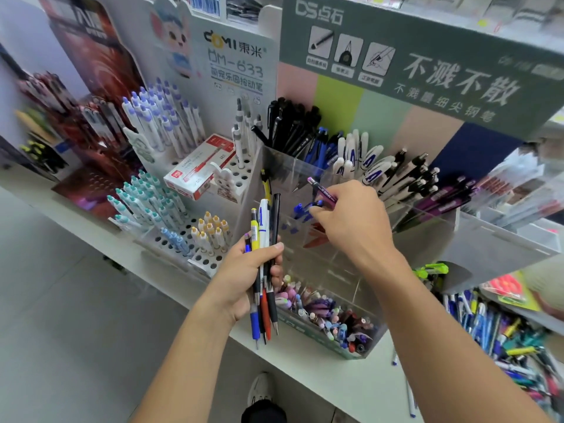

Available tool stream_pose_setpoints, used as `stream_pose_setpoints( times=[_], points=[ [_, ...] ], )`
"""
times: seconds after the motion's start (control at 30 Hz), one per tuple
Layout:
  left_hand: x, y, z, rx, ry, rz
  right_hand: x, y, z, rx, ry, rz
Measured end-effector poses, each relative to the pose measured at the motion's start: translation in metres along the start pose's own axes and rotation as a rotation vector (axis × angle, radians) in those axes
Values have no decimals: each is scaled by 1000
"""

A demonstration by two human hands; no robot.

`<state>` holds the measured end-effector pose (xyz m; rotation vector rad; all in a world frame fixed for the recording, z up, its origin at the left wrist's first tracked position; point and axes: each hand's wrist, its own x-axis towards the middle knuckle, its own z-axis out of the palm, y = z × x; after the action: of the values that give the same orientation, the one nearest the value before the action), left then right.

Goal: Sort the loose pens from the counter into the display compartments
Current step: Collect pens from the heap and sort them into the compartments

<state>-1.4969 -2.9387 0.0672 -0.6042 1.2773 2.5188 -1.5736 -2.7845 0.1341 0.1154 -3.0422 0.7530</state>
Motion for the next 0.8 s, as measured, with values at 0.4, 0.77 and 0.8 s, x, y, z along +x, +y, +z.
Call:
stream_pose_setpoints(
  times=[0.4,0.77,0.8],
  points=[
    [2,11,19,-12,-79,19,9,-20,-99,236,370,-218],
    [-15,14,18,28,-144,-27,-10,-4,-90,451,397,-223],
    [-17,13,19,43,-178,-37,-27,0,-87,529,293,-185]
  ],
)
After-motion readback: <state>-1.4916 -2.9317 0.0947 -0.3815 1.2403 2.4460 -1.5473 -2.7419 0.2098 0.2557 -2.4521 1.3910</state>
